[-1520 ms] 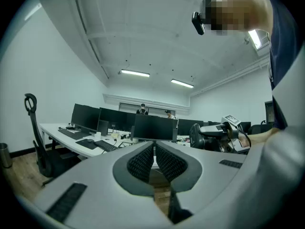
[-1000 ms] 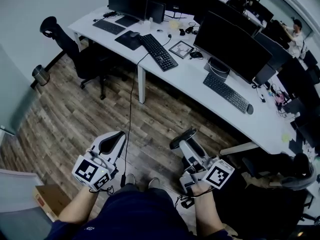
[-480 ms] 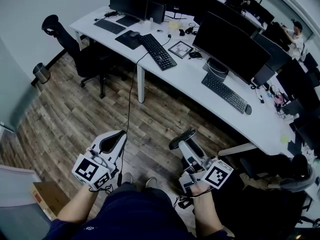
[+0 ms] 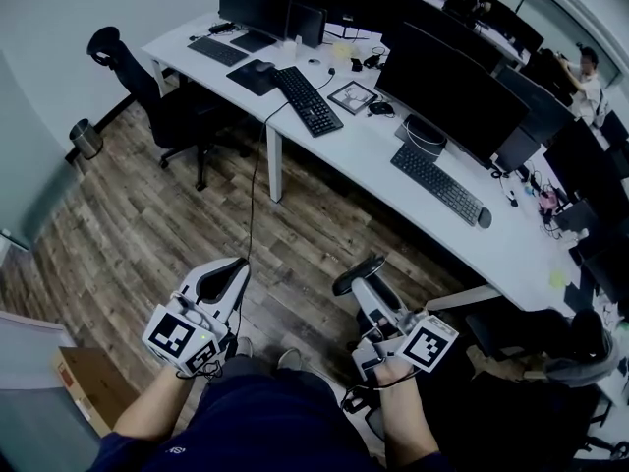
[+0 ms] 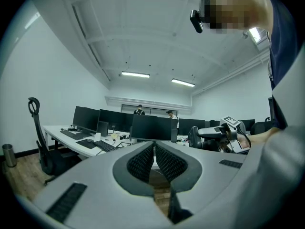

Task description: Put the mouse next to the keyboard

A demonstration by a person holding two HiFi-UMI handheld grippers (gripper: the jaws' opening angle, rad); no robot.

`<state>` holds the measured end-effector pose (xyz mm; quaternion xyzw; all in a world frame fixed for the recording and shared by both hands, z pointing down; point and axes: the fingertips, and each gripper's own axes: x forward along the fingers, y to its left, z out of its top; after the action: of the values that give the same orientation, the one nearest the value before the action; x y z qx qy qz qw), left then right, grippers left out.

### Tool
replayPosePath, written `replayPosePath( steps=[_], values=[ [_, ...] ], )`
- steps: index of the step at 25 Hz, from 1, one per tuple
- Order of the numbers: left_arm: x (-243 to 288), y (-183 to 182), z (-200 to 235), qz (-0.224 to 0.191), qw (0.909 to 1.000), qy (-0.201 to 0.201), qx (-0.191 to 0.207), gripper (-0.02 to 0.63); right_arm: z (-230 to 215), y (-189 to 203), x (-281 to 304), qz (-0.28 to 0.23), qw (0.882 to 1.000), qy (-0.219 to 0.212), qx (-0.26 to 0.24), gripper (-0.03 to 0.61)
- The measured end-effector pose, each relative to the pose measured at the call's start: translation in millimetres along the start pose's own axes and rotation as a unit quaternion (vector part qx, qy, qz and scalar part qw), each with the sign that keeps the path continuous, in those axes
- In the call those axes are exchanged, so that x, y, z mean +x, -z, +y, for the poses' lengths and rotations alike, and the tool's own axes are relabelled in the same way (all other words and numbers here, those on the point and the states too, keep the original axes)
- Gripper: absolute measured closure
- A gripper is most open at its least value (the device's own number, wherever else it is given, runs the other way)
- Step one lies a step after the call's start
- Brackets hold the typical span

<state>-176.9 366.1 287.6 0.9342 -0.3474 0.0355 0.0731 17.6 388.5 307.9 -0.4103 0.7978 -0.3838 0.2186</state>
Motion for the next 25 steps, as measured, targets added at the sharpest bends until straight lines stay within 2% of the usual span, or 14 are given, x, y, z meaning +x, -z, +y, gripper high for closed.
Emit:
replayPosePath(
  steps=[12, 25],
  values=[
    [20, 1, -19, 0.007, 1.0000, -0.006, 0.002, 0.574, -19, -14, -15, 0.002, 1.000, -0.007, 0.010, 0.334],
    [49, 5, -4, 0.002, 1.0000, -0.004, -0.005, 0.574, -35, -31, 3, 0.007, 1.000, -0.010, 0.000, 0.334]
  ],
)
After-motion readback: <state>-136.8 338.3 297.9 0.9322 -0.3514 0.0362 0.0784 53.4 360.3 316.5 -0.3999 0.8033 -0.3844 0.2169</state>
